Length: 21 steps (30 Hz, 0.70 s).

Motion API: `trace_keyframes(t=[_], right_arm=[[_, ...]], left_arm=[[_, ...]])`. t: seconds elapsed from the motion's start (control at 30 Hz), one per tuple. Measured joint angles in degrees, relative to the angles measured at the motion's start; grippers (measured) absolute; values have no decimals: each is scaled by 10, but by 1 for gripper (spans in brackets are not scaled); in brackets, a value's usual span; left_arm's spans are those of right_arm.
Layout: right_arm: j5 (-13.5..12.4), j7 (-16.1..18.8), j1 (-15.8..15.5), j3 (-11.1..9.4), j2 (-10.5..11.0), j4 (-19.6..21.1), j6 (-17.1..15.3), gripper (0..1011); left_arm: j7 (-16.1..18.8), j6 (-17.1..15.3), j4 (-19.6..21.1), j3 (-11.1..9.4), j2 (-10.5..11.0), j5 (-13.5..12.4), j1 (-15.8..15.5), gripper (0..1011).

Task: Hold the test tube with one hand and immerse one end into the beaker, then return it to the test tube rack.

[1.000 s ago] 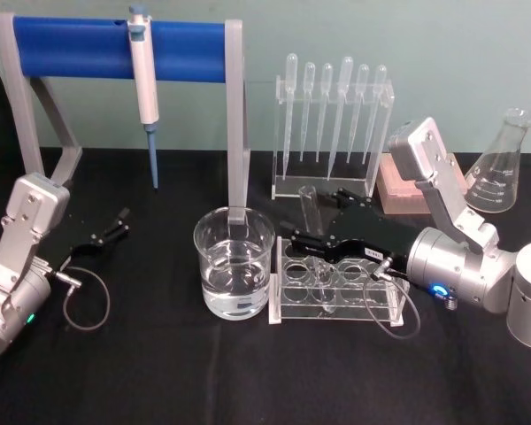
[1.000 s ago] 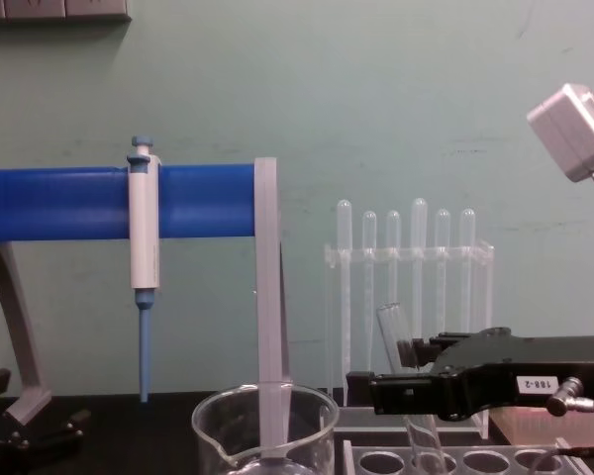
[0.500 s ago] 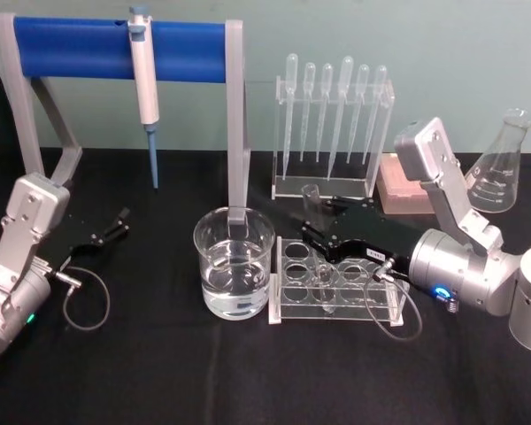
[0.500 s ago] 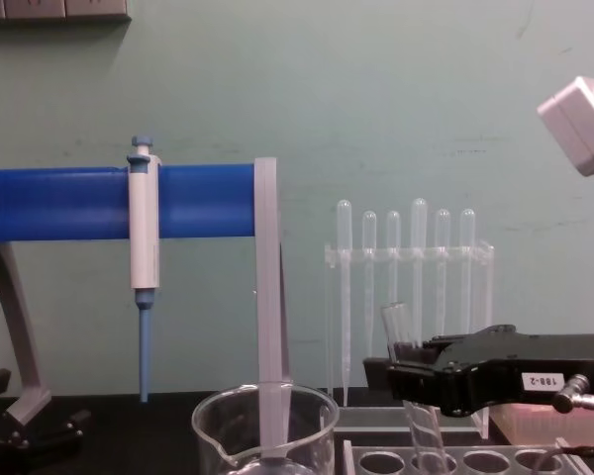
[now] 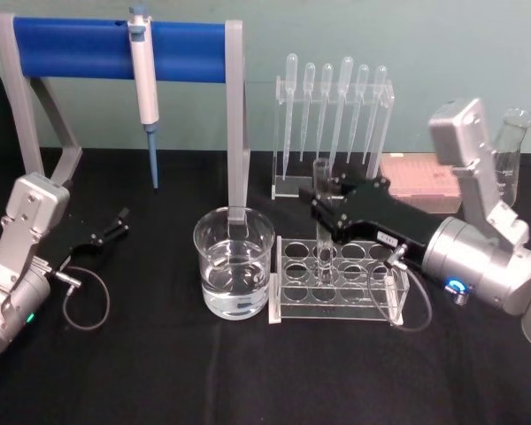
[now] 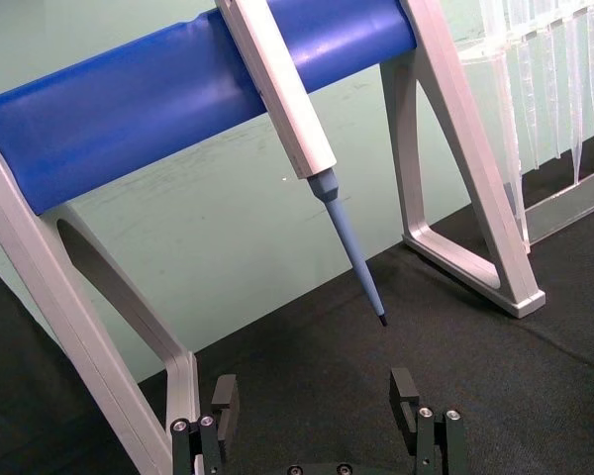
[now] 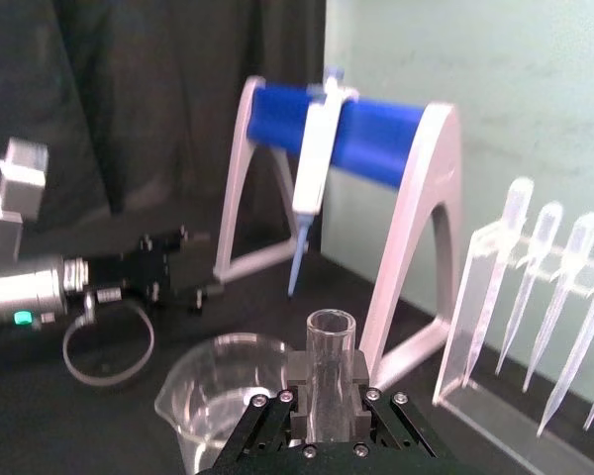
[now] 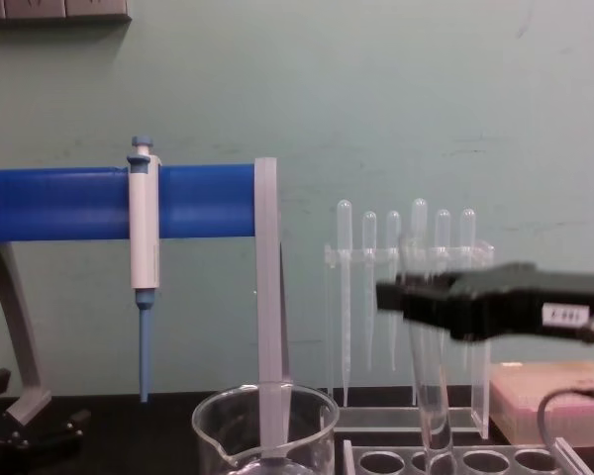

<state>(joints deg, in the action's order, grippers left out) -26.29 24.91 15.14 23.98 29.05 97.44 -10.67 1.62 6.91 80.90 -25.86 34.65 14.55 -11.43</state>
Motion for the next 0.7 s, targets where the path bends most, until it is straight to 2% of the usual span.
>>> trace_keyframes(t=[0.27, 0.7], right_arm=[[-21, -17, -18, -27, -2, 34, 24, 226], [-23, -23, -19, -30, -2, 40, 27, 227]], left_arm=[[0, 0, 0, 0, 0, 0, 0, 1000], [0, 0, 0, 0, 0, 0, 0, 1000]])
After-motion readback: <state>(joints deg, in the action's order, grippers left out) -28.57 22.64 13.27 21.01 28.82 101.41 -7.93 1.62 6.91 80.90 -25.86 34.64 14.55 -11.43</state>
